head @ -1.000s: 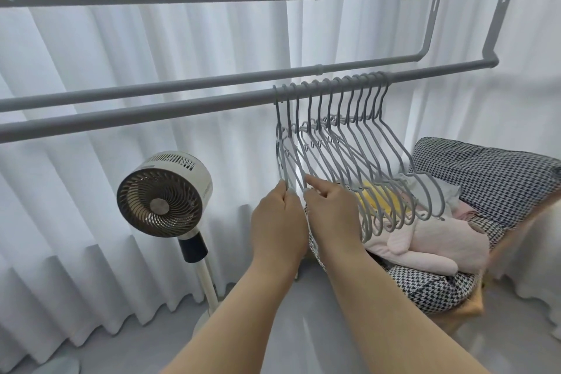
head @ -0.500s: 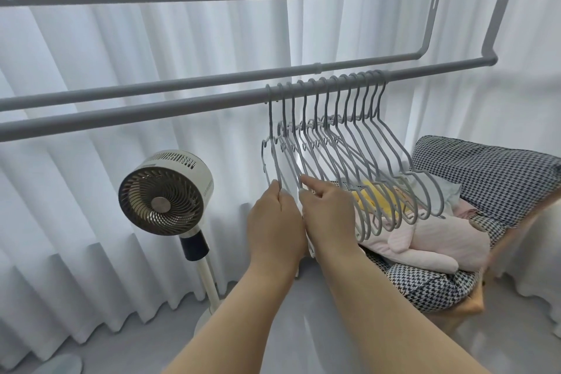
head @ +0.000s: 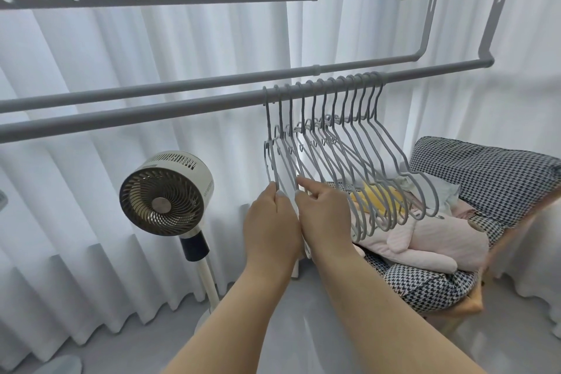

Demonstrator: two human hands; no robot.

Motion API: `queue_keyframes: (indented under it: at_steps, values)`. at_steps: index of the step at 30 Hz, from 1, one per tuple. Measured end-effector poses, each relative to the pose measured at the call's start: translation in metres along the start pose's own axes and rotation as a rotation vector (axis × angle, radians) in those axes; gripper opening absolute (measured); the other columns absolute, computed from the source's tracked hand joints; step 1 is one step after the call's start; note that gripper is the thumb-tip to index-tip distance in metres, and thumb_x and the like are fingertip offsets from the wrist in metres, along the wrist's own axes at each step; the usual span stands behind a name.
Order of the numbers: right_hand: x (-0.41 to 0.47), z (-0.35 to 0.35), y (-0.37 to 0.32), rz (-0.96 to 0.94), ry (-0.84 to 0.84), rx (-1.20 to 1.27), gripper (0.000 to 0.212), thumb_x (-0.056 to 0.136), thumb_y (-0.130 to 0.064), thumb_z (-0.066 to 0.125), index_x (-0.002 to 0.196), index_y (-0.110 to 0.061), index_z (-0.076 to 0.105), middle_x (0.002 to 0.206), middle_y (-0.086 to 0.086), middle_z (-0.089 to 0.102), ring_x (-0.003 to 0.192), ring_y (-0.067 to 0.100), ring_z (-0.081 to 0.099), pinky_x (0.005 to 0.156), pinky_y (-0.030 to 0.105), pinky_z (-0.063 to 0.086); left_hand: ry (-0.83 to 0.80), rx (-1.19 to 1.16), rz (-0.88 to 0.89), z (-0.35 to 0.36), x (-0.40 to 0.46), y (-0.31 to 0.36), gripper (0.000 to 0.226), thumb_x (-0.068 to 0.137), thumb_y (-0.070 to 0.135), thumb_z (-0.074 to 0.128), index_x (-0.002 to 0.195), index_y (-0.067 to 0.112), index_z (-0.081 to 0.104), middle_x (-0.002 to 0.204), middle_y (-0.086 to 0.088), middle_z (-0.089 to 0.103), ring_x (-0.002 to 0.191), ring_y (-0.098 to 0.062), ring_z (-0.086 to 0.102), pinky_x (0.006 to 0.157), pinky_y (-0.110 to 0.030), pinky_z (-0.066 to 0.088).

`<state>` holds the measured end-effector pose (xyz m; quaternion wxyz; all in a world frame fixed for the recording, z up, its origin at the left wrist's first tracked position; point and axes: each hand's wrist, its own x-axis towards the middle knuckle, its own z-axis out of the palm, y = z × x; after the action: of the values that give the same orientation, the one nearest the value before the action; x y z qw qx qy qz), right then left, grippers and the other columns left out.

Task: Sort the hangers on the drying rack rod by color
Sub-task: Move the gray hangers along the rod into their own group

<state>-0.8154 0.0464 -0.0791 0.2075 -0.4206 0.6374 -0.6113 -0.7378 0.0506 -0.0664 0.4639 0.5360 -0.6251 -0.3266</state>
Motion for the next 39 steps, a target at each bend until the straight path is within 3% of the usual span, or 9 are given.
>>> queue_keyframes:
  at_steps: [3,7,16,21,29,33,34,37,39]
  values:
    - [-0.001,-0.001,-0.002,0.001,-0.009,-0.004,0.038,0.09,-0.013,0.053,0.125,-0.021,0.064,0.056,-0.011,0.053,0.045,0.003,0.043,0.064,0.023,0.039,0.006,0.008,-0.01,-0.001,0.0,-0.001,0.045,0.103,0.019,0.034,0.147,0.013,0.042,0.15,-0.001,0.045,0.139,-0.015,0.039,0.104,-0.017,0.026]
    - [-0.002,-0.002,-0.003,0.006,-0.01,-0.015,0.038,0.09,-0.014,0.052,0.125,-0.023,0.064,0.059,-0.011,0.053,0.043,0.003,0.042,0.058,0.021,0.037,-0.021,0.0,-0.019,-0.002,0.001,-0.004,0.047,0.101,0.023,0.033,0.146,0.016,0.043,0.138,-0.007,0.058,0.126,-0.026,0.054,0.108,-0.042,0.042]
    - [-0.002,0.0,-0.004,0.004,0.008,-0.013,0.039,0.089,-0.013,0.052,0.125,-0.022,0.065,0.042,-0.014,0.048,0.044,-0.002,0.047,0.059,0.021,0.036,-0.033,0.007,-0.005,-0.003,0.002,0.003,0.04,0.1,0.019,0.034,0.133,0.011,0.056,0.122,-0.004,0.066,0.104,-0.028,0.064,0.095,-0.045,0.049]
    - [-0.003,-0.002,-0.005,0.012,0.008,-0.026,0.039,0.089,-0.014,0.052,0.125,-0.024,0.065,0.058,-0.009,0.058,0.05,0.004,0.047,0.061,0.024,0.039,-0.042,0.034,-0.007,-0.002,0.001,0.004,0.045,0.101,0.021,0.034,0.142,0.013,0.048,0.14,-0.002,0.056,0.119,-0.022,0.058,0.104,-0.039,0.044]
    - [-0.004,-0.005,-0.008,0.005,0.018,-0.048,0.038,0.091,-0.013,0.052,0.126,-0.02,0.063,0.098,0.004,0.073,0.07,0.021,0.063,0.069,0.027,0.047,-0.074,0.004,-0.008,-0.001,0.0,0.006,0.056,0.091,0.033,0.03,0.141,0.018,0.049,0.127,-0.003,0.065,0.112,-0.032,0.063,0.094,-0.049,0.052]
    - [-0.004,-0.006,-0.007,0.003,0.016,-0.047,0.038,0.091,-0.014,0.052,0.127,-0.02,0.063,0.101,0.006,0.073,0.068,0.021,0.063,0.068,0.028,0.049,-0.066,-0.003,-0.017,-0.001,-0.001,0.008,0.029,0.096,0.022,0.034,0.092,0.03,0.062,0.083,0.011,0.064,0.086,-0.032,0.066,0.08,-0.051,0.055]
    - [-0.004,-0.006,-0.007,0.007,0.021,-0.038,0.038,0.091,-0.014,0.052,0.126,-0.02,0.063,0.101,0.004,0.072,0.071,0.021,0.063,0.07,0.029,0.049,-0.062,-0.006,-0.012,-0.001,-0.001,0.007,0.029,0.096,0.021,0.034,0.09,0.03,0.061,0.081,0.009,0.064,0.084,-0.032,0.066,0.079,-0.051,0.055]
    - [-0.003,-0.006,-0.005,0.009,0.026,-0.048,0.037,0.091,-0.015,0.053,0.126,-0.021,0.064,0.101,-0.001,0.071,0.072,0.014,0.06,0.067,0.02,0.045,-0.076,-0.009,0.01,0.0,0.0,0.005,0.049,0.091,0.031,0.031,0.131,0.019,0.057,0.109,-0.003,0.07,0.103,-0.035,0.065,0.088,-0.052,0.054]
    - [-0.003,-0.006,-0.005,0.012,0.022,-0.057,0.035,0.093,-0.018,0.053,0.126,-0.022,0.064,0.097,-0.005,0.071,0.07,0.008,0.059,0.062,0.013,0.04,-0.068,0.001,0.012,0.001,0.002,0.001,0.063,0.086,0.039,0.028,0.141,0.02,0.049,0.124,-0.008,0.066,0.115,-0.036,0.061,0.095,-0.053,0.051]
